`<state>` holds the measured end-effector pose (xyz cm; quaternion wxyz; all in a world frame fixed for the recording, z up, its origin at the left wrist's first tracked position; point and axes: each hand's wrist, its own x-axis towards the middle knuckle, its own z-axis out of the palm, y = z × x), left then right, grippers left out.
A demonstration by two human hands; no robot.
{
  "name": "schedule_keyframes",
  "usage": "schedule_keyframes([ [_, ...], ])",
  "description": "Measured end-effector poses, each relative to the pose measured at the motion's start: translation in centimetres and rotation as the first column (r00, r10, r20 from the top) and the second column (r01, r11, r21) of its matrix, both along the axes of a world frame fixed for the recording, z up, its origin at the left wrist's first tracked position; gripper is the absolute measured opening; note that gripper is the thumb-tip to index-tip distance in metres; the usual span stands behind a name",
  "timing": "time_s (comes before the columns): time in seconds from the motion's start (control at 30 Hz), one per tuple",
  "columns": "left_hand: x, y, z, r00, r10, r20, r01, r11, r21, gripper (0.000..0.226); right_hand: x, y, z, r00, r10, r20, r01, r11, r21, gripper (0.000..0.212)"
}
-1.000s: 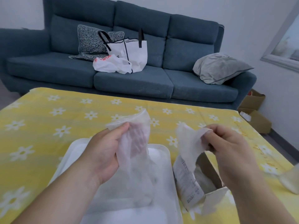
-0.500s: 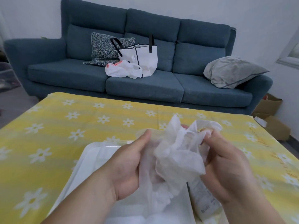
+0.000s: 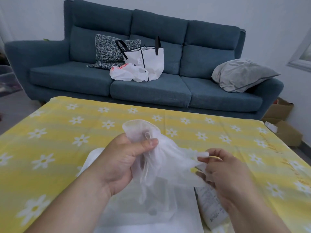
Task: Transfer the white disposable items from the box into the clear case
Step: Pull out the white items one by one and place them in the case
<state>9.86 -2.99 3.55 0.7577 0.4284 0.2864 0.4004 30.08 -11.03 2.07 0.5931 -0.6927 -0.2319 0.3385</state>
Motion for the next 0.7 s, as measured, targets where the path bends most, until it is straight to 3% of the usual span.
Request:
schedule_keyframes([
  [0.1, -0.1, 0.0, 0.2, 0.999, -0.036, -0.04, 0.038, 0.998, 0.051, 0.036, -0.3, -0.3, 0.5, 0.919, 0.005, 0.394, 0.002, 1.0, -0.018, 0.046],
  [0.17, -0.1, 0.0, 0.1, 0.997, -0.058, -0.048, 0.062, 0.995, 0.082, 0.033, -1.1, -0.7, 1.7, 0.852, 0.107, 0.512, -0.137, 0.99, 0.02, 0.049],
  [0.27, 0.1, -0.3, 0.0, 0.991, -0.113, -0.067, 0.122, 0.983, 0.135, 0.022, -2.6, -1.1, 2.5, 0.829, 0.359, 0.429, -0.456, 0.878, 0.145, 0.04],
  [0.33, 0.2, -0.6, 0.1, 0.985, -0.142, -0.093, 0.157, 0.972, 0.175, 0.018, -3.4, -1.0, 2.2, 0.798, 0.483, 0.362, -0.565, 0.808, 0.167, 0.04],
  [0.47, 0.0, -0.6, -0.1, 0.981, -0.159, -0.11, 0.172, 0.977, 0.125, 0.037, -3.9, -1.0, 1.8, 0.799, 0.541, 0.262, -0.585, 0.8, 0.132, 0.04],
  [0.6, -0.3, -0.2, 0.0, 0.991, -0.073, -0.108, 0.086, 0.989, 0.12, 0.025, -3.6, -1.2, 1.8, 0.804, 0.548, 0.229, -0.579, 0.81, 0.093, 0.027],
  [0.7, -0.4, 0.0, 0.0, 0.994, 0.0, -0.105, 0.013, 0.991, 0.131, 0.022, -2.9, -1.4, 1.6, 0.752, 0.618, 0.23, -0.63, 0.776, -0.027, 0.024],
])
